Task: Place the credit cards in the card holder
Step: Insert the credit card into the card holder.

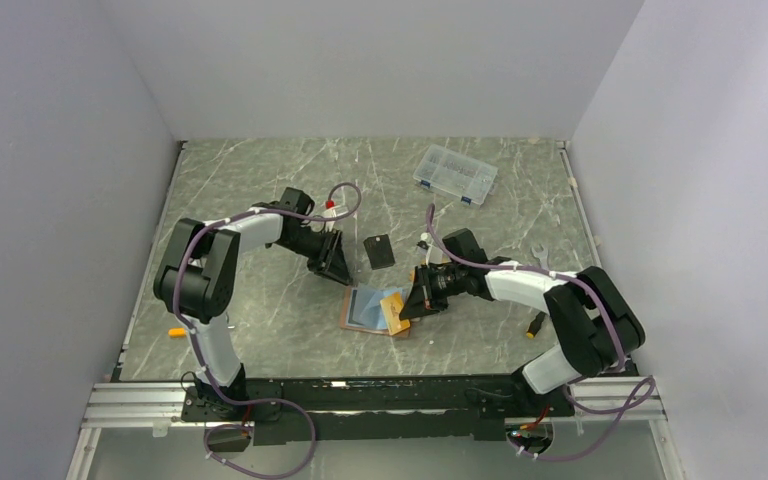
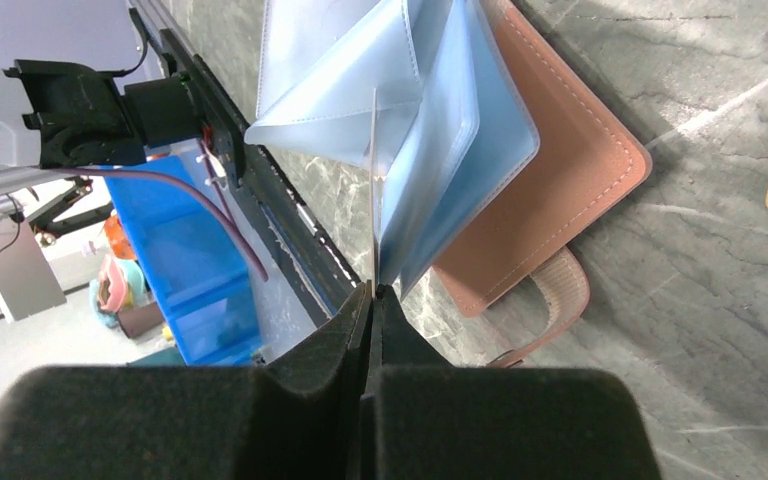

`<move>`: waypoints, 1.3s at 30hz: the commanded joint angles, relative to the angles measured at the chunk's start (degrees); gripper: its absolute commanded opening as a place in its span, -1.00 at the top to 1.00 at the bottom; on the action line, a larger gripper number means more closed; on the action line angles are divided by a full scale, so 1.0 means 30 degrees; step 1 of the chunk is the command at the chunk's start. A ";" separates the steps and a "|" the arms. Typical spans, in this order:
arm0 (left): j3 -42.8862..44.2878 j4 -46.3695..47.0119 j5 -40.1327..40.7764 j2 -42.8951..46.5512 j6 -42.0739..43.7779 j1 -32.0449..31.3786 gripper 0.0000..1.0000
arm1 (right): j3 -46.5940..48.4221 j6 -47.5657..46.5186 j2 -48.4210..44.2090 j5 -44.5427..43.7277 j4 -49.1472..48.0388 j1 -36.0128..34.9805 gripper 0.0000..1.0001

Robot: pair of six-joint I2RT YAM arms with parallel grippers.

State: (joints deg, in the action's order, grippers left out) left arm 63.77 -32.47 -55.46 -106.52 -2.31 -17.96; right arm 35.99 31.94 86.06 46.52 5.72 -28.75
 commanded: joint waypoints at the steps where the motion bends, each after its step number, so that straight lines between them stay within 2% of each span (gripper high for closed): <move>1: -0.0032 -0.0130 -0.0855 0.1018 0.0208 0.0104 0.34 | 0.0465 -0.0244 0.0123 -0.0301 -0.0374 -0.0085 1.00; 8: -0.1068 0.1001 -0.1904 0.0571 -0.0723 -0.0332 0.20 | -0.0078 0.0280 0.0559 0.0152 -0.1798 -0.0080 1.00; 16: -0.1451 0.1162 -0.1993 0.0341 -0.0601 -0.0706 0.17 | 0.0156 0.0715 0.2161 0.0834 -0.3426 -0.0080 1.00; 29: -0.1143 -0.0460 0.2129 0.0688 0.0535 -0.1627 0.21 | -0.1008 0.0554 0.1348 0.0391 -0.3086 0.0065 1.00; 35: -0.1559 -0.0359 0.2056 0.0694 0.0534 -0.1632 0.20 | -0.0360 0.0248 -0.0162 0.0612 -0.2550 0.0070 1.00; 39: -0.1521 -0.0458 0.2298 0.0489 0.0544 -0.1603 0.21 | 0.0432 -0.0046 -0.0131 0.1001 -0.2177 0.0041 1.00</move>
State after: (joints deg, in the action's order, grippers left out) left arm 59.16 -32.86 -49.45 -105.89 -2.11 -22.83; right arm 34.02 33.63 86.89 47.94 -1.13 -28.69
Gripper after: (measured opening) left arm 0.399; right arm 0.009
